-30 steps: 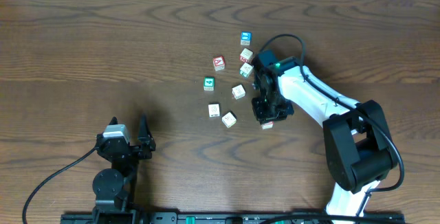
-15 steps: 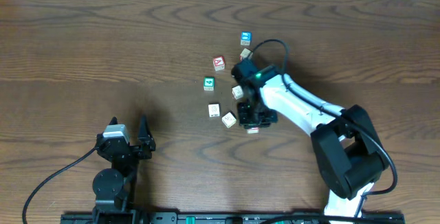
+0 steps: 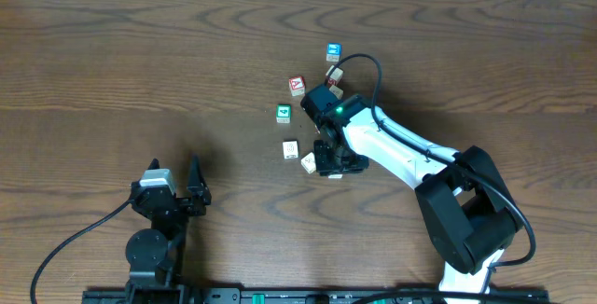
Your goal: Lift 5 blocks
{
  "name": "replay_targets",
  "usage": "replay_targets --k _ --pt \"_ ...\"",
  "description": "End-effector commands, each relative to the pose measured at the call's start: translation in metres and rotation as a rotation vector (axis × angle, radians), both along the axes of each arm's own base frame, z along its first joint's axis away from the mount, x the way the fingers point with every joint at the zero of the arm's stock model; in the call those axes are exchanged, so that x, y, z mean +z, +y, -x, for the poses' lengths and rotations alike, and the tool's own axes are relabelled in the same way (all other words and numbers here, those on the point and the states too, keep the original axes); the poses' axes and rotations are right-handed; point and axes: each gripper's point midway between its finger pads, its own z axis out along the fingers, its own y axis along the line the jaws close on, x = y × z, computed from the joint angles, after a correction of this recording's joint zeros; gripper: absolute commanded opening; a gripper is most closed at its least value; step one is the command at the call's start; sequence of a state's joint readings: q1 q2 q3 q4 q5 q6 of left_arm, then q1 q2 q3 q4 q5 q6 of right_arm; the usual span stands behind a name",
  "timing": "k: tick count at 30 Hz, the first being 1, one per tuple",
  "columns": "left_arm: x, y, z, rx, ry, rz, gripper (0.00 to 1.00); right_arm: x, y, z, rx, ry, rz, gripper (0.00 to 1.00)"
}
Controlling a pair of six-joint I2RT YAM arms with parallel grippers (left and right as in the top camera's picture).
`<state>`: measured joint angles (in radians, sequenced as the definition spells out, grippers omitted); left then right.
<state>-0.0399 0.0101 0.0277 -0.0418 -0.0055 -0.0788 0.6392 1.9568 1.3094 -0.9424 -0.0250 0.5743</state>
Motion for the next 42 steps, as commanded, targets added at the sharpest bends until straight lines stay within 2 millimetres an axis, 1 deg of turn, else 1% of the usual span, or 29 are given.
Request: replay_targets --k 1,6,11,14,17,20,23,25,27,31,37,42 --pt "-0.018 0.002 0.001 0.012 0.049 0.002 0.73 0.0 -0.008 -0.003 -0.006 -0.025 0.047 0.56" --pt "-0.018 0.002 0.001 0.012 0.049 0.002 0.74 0.0 -0.008 -0.004 -0.007 -0.027 0.044 0.65" --pt "-0.018 0.002 0.001 0.012 0.049 0.002 0.74 0.002 -0.009 -0.009 -0.006 -0.036 0.036 0.7" --pt "-0.018 0.002 0.001 0.012 0.049 0.002 0.74 0.007 -0.009 -0.015 -0.006 -0.043 0.028 0.71" --pt "-0.018 0.002 0.001 0.012 0.049 0.002 0.73 0.018 0.0 -0.019 0.031 -0.033 -0.014 0.71" --pt "-0.018 0.002 0.001 0.012 0.049 0.002 0.73 0.037 0.009 -0.027 0.054 -0.048 -0.045 0.73" --pt "-0.018 0.002 0.001 0.012 0.049 0.002 0.73 0.06 0.013 -0.041 0.058 -0.085 -0.055 0.8" --pt "-0.018 0.002 0.001 0.012 0.049 0.002 0.73 0.072 0.015 -0.053 0.045 -0.118 -0.075 0.81" --pt "-0.018 0.002 0.001 0.012 0.049 0.002 0.73 0.076 0.01 -0.067 0.015 -0.167 -0.067 0.84" --pt "-0.018 0.002 0.001 0.012 0.049 0.002 0.73 0.073 -0.014 -0.09 -0.123 -0.216 -0.022 0.86" --pt "-0.018 0.002 0.001 0.012 0.049 0.002 0.73 0.067 -0.038 -0.102 -0.309 -0.202 -0.018 0.84" --pt "-0.018 0.002 0.001 0.012 0.049 0.002 0.73 0.059 -0.045 -0.098 -0.364 -0.185 -0.007 0.84"
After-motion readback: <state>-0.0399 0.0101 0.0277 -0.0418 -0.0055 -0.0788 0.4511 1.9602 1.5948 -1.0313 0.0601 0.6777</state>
